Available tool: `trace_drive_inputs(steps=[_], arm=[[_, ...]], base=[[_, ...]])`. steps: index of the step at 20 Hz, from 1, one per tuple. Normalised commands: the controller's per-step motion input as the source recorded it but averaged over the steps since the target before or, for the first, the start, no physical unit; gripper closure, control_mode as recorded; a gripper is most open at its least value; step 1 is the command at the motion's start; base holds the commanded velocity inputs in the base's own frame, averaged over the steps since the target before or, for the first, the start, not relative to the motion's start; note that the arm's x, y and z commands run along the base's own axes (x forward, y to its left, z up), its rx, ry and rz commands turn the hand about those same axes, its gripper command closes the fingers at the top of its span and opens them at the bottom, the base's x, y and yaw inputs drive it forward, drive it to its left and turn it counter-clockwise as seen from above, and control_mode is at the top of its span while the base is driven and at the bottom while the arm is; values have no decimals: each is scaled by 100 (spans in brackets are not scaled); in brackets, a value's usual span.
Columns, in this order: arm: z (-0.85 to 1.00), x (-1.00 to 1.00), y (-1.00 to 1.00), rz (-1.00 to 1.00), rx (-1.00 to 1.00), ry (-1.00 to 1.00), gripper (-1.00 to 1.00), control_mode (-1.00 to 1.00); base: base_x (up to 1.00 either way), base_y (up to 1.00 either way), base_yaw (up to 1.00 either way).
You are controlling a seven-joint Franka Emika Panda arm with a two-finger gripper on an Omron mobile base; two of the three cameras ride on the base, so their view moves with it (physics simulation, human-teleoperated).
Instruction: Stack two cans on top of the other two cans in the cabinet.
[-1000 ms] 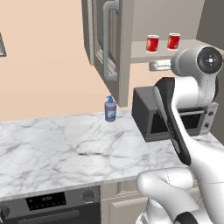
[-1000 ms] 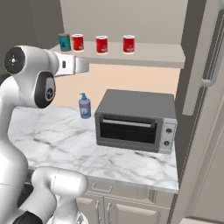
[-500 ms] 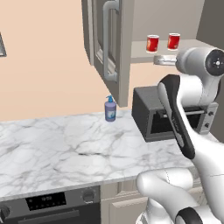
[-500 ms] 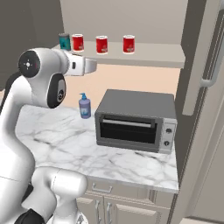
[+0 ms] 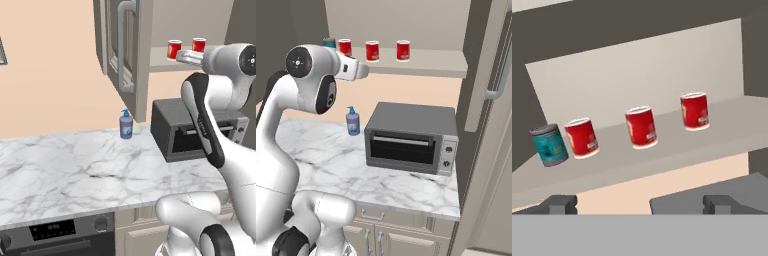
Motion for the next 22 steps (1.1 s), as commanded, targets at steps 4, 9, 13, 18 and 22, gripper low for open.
trace_drive_inputs(steps=[4, 9, 13, 18, 22], arm=[[14, 24, 0, 0, 0, 5, -100, -100], [8, 23, -1, 1, -4, 11, -100, -100], [-1, 26, -1, 9, -4, 14, -100, -100], [-7, 28, -1, 17, -10, 11, -100, -100], [-12, 21, -3, 15, -16, 0, -100, -100]], base=[[0, 0, 0], [0, 0, 0], [0, 0, 0], [0, 0, 0], [0, 0, 0]])
